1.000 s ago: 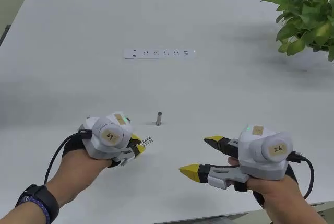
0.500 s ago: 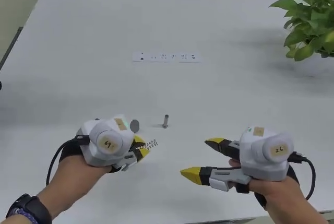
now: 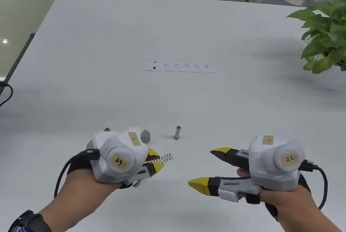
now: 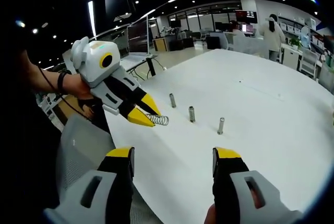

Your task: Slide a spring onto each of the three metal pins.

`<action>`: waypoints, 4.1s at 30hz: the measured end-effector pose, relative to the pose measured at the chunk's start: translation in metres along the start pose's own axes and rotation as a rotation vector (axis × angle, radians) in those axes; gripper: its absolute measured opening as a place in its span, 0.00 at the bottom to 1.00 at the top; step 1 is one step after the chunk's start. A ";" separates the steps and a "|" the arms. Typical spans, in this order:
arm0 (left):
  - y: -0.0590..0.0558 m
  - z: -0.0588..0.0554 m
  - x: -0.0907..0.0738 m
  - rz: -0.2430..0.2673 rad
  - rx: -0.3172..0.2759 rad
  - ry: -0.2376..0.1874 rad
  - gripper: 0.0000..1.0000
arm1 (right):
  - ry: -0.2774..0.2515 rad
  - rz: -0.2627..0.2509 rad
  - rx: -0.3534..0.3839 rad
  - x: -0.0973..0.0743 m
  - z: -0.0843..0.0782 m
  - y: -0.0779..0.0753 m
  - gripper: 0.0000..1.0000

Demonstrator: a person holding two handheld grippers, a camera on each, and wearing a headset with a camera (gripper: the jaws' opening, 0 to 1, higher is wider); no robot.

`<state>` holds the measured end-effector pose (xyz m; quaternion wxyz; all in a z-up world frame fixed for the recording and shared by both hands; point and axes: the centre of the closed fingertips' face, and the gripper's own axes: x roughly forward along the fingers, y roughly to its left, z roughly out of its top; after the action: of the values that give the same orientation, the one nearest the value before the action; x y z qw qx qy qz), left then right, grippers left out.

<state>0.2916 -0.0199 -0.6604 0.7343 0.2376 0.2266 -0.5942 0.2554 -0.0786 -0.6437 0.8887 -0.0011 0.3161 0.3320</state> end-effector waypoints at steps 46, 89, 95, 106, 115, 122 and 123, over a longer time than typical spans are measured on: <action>-0.050 0.036 -0.004 -0.126 0.266 -0.042 0.02 | -0.035 0.254 -0.049 0.001 0.012 0.037 0.10; -0.055 0.045 0.024 -0.151 0.183 -0.073 0.02 | 0.076 0.175 -0.283 -0.009 0.027 0.036 0.09; -0.060 0.043 0.025 -0.164 0.196 -0.069 0.02 | 0.194 0.181 -0.395 -0.013 0.014 0.031 0.16; -0.070 0.041 0.027 -0.190 0.236 -0.050 0.02 | 0.319 0.212 -0.565 -0.013 0.006 0.033 0.21; -0.074 0.039 0.027 -0.205 0.251 -0.043 0.02 | 0.377 0.243 -0.644 -0.010 0.001 0.036 0.19; -0.075 0.038 0.027 -0.216 0.252 -0.040 0.02 | 0.383 0.288 -0.687 -0.010 -0.004 0.044 0.09; -0.075 0.038 0.027 -0.215 0.254 -0.039 0.02 | 0.385 0.289 -0.682 -0.010 -0.004 0.044 0.09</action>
<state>0.2252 -0.0776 -0.6534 0.6347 0.2914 0.1592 -0.6978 0.2213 -0.0514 -0.6321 0.7062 -0.3132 0.3452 0.5329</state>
